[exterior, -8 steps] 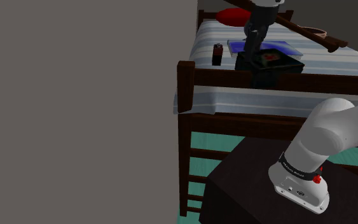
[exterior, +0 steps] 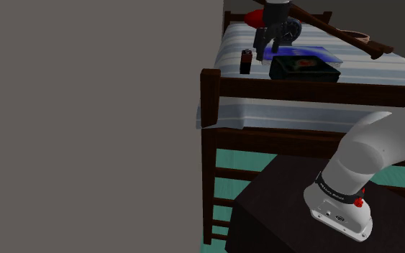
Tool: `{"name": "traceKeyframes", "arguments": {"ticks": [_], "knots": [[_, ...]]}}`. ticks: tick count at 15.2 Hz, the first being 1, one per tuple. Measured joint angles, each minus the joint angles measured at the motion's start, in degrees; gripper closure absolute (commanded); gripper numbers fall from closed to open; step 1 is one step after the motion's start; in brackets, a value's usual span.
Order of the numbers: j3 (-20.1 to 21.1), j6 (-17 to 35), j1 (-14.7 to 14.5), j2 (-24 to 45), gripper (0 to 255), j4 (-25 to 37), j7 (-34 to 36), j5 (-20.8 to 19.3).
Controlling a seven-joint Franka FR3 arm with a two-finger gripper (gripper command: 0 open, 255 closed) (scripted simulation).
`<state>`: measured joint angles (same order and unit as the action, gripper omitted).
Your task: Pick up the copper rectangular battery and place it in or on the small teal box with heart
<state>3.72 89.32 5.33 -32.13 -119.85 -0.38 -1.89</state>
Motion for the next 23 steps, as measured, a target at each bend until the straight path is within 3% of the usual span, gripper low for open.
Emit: {"name": "traceKeyframes", "arguments": {"ticks": [10, 18, 23], "knots": [[-2.1, -0.8, 5.2, 22.9, 0, 21.1, 11.8, 1.1], [-2.6, 4.3, 5.7, 23.9, 0, 16.8, 12.7, 1.2], [-2.6, 4.9, 5.7, 23.7, 0, 16.1, 12.7, 1.2]]}}
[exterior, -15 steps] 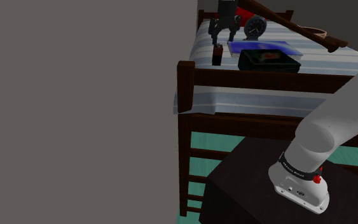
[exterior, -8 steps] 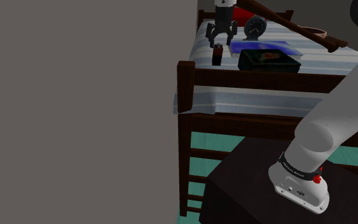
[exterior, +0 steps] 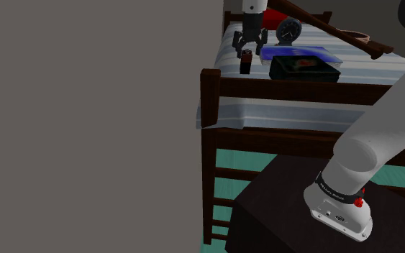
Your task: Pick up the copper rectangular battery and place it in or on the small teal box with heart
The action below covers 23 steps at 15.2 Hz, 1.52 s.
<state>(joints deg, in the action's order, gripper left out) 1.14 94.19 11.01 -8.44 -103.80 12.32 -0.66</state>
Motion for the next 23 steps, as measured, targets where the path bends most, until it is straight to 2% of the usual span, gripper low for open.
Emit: {"name": "traceKeyframes", "arguments": {"ticks": [1, 2, 13, 23], "knots": [[0.0, 0.0, 0.0, 0.0, 0, 0.0, 0.0, 0.0], [0.0, 0.0, 0.0, 0.0, 255, 0.0, 0.0, 0.0], [0.0, -0.3, 0.0, 0.0, 255, 0.3, 0.0, 0.0], [0.0, -7.8, 0.0, 1.6, 255, 9.4, -0.1, 0.0]]}}
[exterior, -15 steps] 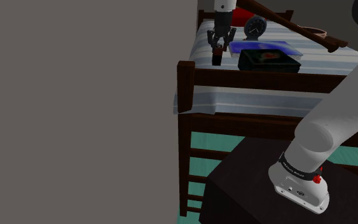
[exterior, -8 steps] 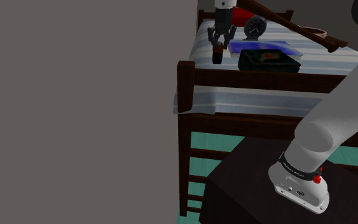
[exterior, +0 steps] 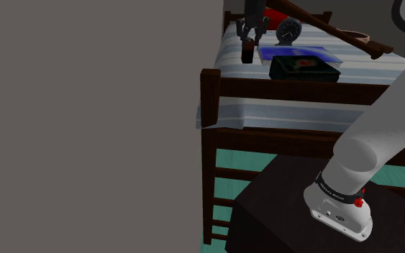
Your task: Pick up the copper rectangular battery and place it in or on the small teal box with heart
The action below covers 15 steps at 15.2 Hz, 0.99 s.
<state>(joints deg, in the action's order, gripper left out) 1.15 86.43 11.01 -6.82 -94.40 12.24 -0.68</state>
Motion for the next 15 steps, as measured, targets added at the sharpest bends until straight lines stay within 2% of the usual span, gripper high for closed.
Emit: {"name": "traceKeyframes", "arguments": {"ticks": [15], "knots": [[0.1, -13.8, 0.0, 6.3, 255, 20.2, -0.1, -0.2]]}}
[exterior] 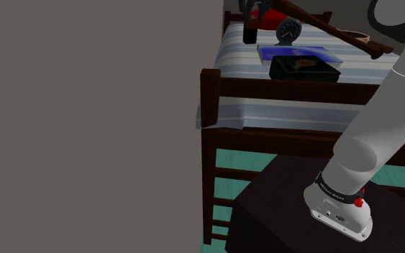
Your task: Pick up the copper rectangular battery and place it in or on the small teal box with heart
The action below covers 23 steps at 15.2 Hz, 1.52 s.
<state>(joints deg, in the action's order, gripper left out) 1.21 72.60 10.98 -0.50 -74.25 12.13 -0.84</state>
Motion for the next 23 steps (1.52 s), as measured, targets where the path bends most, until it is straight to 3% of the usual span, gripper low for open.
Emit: {"name": "traceKeyframes", "arguments": {"ticks": [7, 8, 18, 23], "knots": [[0.1, -7.3, -0.1, 4.8, 255, 12.1, 0.0, -0.2], [0.0, -7.7, 0.0, 4.0, 255, 11.6, -0.2, -0.1], [-1.8, -7.7, 1.3, -17.7, 255, -9.9, -3.3, -0.3], [-3.3, -11.2, 1.9, -26.0, 255, -14.7, -5.7, -1.3]]}}
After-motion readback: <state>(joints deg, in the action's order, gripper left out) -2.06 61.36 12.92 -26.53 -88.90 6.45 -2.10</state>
